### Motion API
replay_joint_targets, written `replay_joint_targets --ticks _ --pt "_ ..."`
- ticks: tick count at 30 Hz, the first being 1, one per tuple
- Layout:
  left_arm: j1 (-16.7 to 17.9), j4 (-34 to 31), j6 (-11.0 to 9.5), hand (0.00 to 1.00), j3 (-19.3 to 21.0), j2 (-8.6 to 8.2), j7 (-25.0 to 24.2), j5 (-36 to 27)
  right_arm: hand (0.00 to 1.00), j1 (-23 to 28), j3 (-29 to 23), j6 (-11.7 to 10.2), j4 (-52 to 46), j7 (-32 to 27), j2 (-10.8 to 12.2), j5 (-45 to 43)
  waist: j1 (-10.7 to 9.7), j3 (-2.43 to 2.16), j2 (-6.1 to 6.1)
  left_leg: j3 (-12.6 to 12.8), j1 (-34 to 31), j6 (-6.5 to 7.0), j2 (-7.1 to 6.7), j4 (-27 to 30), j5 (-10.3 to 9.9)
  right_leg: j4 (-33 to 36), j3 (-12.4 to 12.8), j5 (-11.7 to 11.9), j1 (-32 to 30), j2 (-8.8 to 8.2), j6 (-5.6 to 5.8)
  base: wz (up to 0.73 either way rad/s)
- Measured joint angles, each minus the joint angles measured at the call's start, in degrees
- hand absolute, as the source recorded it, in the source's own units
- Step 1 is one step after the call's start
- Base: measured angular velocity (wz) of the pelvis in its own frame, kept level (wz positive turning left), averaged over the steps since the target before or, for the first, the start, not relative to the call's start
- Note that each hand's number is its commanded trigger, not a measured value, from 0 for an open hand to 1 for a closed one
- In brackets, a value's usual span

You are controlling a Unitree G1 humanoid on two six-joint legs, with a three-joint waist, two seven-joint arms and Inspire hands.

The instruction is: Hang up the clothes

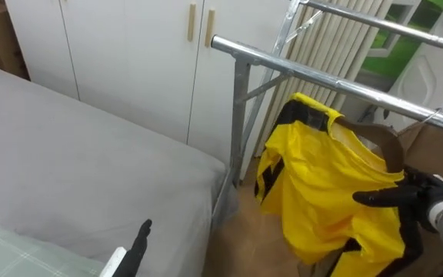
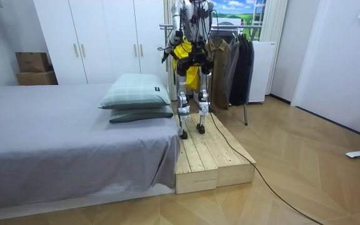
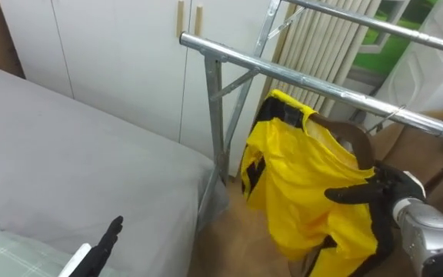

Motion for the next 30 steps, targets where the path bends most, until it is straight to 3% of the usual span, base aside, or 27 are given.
replay_joint_targets --ticks 13,22,30 --pt "-0.6 0.0 -1.0 0.00 -1.0 -0.17 2.9 0.0 0.00 0.0 -0.1 -0.7 -6.1 -6.3 0.1 0.1 -2.2 -0.01 0.44 2.2 0.1 -0.01 0.14 -0.4 0.0 0.1 0.9 0.0 -0.5 -0.03 0.01 -0.03" --pt "-5.2 -0.1 -1.1 0.00 -0.9 -1.28 3.1 0.1 0.00 0.1 -0.2 -2.6 -10.1 -10.4 1.3 -1.8 -3.4 -0.07 2.53 4.9 1.1 -0.01 0.30 -0.5 0.0 0.2 3.0 0.0 -0.4 0.10 0.02 -0.10" --pt "-8.5 -0.1 -3.1 0.00 -2.4 -1.60 5.9 0.1 0.00 7.0 0.1 -3.6 -22.6 -11.9 3.7 -3.1 -4.9 -0.17 2.99 6.6 1.1 0.00 0.45 -0.5 0.0 0.2 4.6 0.0 -1.0 0.38 0.02 -0.10"
